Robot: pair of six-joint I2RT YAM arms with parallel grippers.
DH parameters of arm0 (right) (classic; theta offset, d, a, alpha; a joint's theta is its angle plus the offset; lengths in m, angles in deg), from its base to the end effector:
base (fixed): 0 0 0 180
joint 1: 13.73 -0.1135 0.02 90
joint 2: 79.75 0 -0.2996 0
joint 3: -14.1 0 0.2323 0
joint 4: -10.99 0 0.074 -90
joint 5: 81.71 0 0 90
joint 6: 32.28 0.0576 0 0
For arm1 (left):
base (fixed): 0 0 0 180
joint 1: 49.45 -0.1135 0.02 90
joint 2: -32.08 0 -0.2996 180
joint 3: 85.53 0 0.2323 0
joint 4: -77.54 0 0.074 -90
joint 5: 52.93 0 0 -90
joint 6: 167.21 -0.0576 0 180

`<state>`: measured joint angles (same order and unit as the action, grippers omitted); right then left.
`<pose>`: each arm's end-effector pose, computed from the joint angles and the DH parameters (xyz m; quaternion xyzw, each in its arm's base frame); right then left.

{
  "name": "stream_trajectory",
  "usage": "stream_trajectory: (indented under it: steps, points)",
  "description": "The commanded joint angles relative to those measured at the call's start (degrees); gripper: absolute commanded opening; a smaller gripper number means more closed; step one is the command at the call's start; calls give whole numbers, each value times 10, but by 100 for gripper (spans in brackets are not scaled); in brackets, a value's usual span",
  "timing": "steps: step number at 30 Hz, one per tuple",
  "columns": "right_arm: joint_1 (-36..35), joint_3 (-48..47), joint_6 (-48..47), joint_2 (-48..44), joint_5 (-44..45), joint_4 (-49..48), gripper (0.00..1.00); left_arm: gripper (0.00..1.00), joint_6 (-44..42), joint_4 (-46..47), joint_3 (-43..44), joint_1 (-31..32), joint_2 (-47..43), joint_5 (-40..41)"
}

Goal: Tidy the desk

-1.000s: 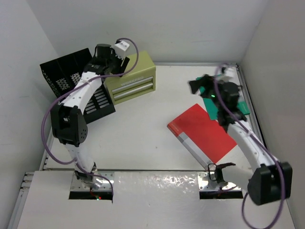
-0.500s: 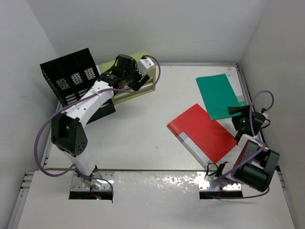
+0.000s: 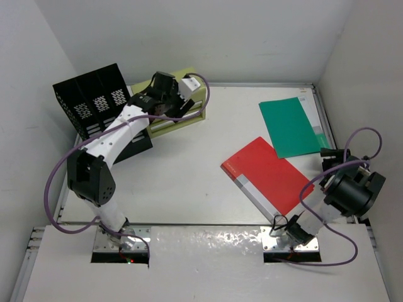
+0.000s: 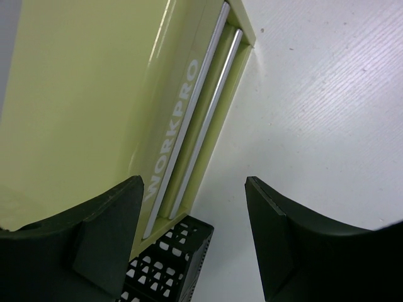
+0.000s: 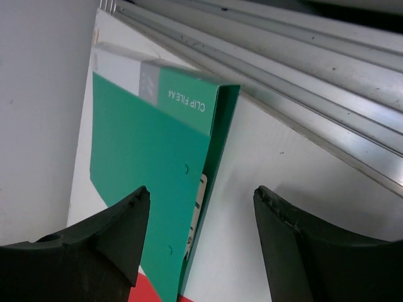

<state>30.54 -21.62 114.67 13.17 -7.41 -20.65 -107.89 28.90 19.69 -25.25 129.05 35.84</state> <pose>0.2099 -0.1828 0.1616 0.6015 0.5881 0.1732 0.5122 0.3520 -0.1596 0.3590 0.4223 0.8035 0.0140 0.4194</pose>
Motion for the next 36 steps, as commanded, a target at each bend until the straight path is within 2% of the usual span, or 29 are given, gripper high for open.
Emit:
stream_trajectory:
  steps: [1, 7, 10, 22, 29, 31, 34, 36]
  points:
    - [0, -22, 15, 40, -41, -127, 65, 64, 17, -10, 41, 8, -8, 28]
    - [0, -36, 72, 132, -64, -264, 59, 64, 16, -9, 38, 9, -22, 50]
    - [-1, -43, 103, 163, -68, -299, 58, 64, 16, -8, 36, 9, -24, 55]
    - [-6, -78, 103, 209, -70, -241, 55, 65, 14, 14, 34, 9, -28, 62]
    - [-47, -127, 58, 218, -42, -138, 55, 65, 18, 17, 37, 10, -24, 59]
    - [-49, -134, 68, 229, -38, -135, 55, 65, 18, 17, 36, 10, -27, 59]
    - [-49, -140, 64, 240, -35, -132, 48, 65, 18, 17, 30, 10, -32, 61]
    - [-49, -148, 57, 247, -39, -123, 35, 65, 18, 19, 21, 10, -35, 62]
